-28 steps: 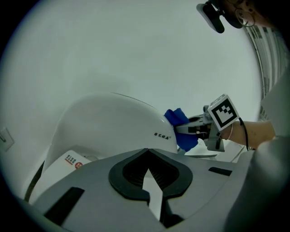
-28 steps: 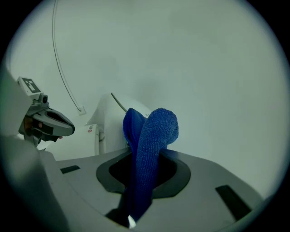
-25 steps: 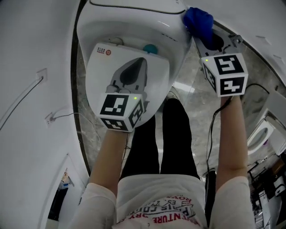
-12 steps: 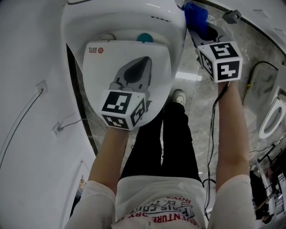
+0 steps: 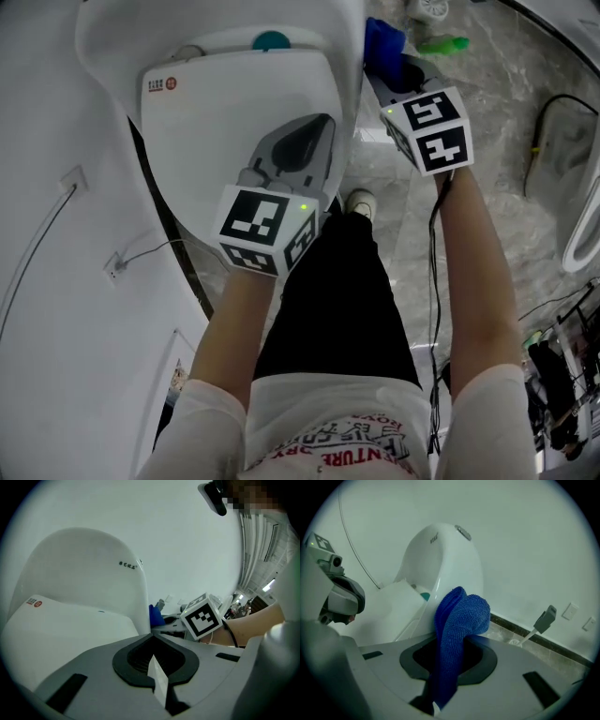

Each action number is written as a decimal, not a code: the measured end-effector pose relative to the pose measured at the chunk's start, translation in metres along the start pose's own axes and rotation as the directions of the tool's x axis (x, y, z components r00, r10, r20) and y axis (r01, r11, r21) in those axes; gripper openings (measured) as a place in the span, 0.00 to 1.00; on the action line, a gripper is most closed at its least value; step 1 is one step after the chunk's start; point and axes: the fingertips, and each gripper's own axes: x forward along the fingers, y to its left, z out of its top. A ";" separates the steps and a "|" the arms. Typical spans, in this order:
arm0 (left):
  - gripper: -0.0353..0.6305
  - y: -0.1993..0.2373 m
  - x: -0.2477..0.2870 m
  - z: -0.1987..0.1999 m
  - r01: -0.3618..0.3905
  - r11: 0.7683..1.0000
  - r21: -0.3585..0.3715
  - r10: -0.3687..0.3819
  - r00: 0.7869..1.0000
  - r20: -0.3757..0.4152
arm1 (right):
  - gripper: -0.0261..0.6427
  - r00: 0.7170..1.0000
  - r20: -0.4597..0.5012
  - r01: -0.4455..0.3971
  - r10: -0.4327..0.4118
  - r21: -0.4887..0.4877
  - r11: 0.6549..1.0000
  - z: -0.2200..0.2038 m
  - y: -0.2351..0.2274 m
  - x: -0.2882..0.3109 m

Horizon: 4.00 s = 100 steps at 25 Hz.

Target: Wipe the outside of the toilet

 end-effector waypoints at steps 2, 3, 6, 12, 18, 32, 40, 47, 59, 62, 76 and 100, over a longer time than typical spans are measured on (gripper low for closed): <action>0.06 -0.009 -0.002 -0.013 -0.001 1.000 0.003 0.001 1.000 -0.007 | 0.15 1.000 -0.017 -0.026 0.026 -0.013 1.000 -0.022 0.015 0.000; 0.06 -0.015 -0.004 -0.019 0.003 1.000 0.001 -0.003 1.000 -0.007 | 0.15 0.999 -0.024 -0.038 0.037 -0.033 0.999 -0.032 0.022 0.000; 0.06 -0.031 -0.011 -0.036 0.021 1.000 0.007 -0.021 1.000 -0.010 | 0.15 0.997 -0.041 -0.067 0.064 -0.071 0.995 -0.052 0.034 -0.001; 0.06 -0.045 -0.029 -0.073 -0.041 0.999 -0.007 0.041 0.999 -0.001 | 0.15 0.995 -0.042 -0.096 0.093 -0.068 0.993 -0.073 0.053 -0.002; 0.06 -0.056 -0.044 -0.102 -0.084 0.996 -0.040 0.084 0.996 0.013 | 0.15 0.990 -0.068 -0.131 0.126 -0.080 0.988 -0.102 0.078 -0.006; 0.06 -0.070 -0.089 -0.174 -0.031 1.000 -0.001 0.031 0.999 -0.035 | 0.15 0.988 -0.116 -0.104 0.104 0.006 0.995 -0.154 0.132 -0.009; 0.06 -0.060 -0.154 -0.232 0.009 1.000 -0.016 -0.011 0.997 -0.073 | 0.15 0.990 -0.134 -0.025 0.052 0.197 0.980 -0.187 0.184 -0.024; 0.06 -0.037 -0.201 -0.273 0.080 0.996 0.036 -0.077 0.993 -0.084 | 0.15 0.989 -0.141 0.076 -0.041 0.254 0.964 -0.208 0.228 -0.026; 0.06 0.004 -0.269 -0.341 -0.002 1.000 -0.024 0.000 0.995 -0.096 | 0.15 0.982 -0.170 0.132 -0.076 0.345 0.929 -0.238 0.319 -0.022; 0.06 0.016 -0.285 -0.362 -0.037 0.997 -0.066 0.030 0.995 -0.100 | 0.15 0.983 -0.172 0.122 -0.064 0.352 0.928 -0.242 0.343 -0.017; 0.06 0.049 -0.346 -0.406 -0.158 0.977 -0.144 0.149 0.986 -0.073 | 0.15 0.976 -0.128 -0.132 0.177 0.302 0.944 -0.208 0.473 0.006; 0.06 0.011 -0.460 -0.208 -0.230 0.964 -0.137 0.251 0.954 0.166 | 0.15 0.972 0.127 -0.213 0.198 0.115 0.970 -0.004 0.496 -0.205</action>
